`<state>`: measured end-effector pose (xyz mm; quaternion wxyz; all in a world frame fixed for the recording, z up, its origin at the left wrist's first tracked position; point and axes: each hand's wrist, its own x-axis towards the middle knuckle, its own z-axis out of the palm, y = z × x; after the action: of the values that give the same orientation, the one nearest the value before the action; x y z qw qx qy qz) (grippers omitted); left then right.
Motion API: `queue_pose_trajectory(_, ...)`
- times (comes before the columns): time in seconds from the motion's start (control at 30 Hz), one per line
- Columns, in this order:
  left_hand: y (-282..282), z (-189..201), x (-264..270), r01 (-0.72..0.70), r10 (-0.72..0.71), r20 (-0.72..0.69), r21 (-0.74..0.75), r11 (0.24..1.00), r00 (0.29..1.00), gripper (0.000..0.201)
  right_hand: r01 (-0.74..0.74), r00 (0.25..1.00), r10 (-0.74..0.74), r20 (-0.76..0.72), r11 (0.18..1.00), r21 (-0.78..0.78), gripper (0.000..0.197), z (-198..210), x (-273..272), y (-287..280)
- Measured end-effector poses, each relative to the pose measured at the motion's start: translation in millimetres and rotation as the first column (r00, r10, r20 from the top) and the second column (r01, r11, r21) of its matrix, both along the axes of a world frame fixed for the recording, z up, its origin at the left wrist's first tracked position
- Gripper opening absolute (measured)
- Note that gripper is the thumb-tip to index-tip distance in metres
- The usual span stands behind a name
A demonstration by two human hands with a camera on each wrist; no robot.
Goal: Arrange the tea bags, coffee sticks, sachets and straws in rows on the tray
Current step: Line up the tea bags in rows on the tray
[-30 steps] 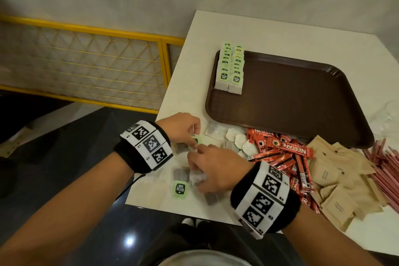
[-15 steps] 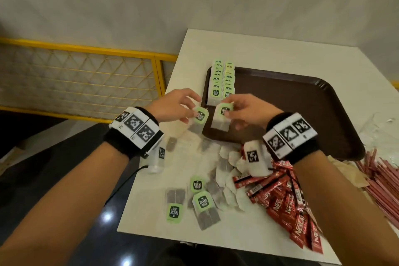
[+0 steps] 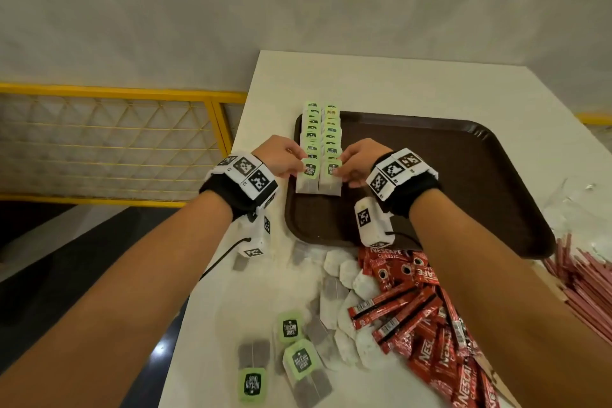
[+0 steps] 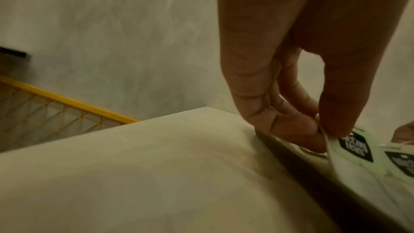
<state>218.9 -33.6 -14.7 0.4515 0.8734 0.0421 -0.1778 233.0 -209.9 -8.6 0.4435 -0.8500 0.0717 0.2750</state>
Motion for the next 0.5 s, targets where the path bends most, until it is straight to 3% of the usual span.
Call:
queue_pose_trajectory(0.33,-5.5,-13.1,12.5,-0.013,-0.020,0.130,0.247,0.969,0.991,0.018,0.015,1.000,-0.012,0.024,0.992,-0.126,0.021,-7.0,10.3,2.0)
queue_pose_trajectory(0.5,-3.3,-10.7,4.6,0.079,-0.131,0.180,0.272,0.959,0.975,0.041,0.019,1.000,-0.019,0.000,0.991,-0.129,0.021,-7.4,10.7,1.3)
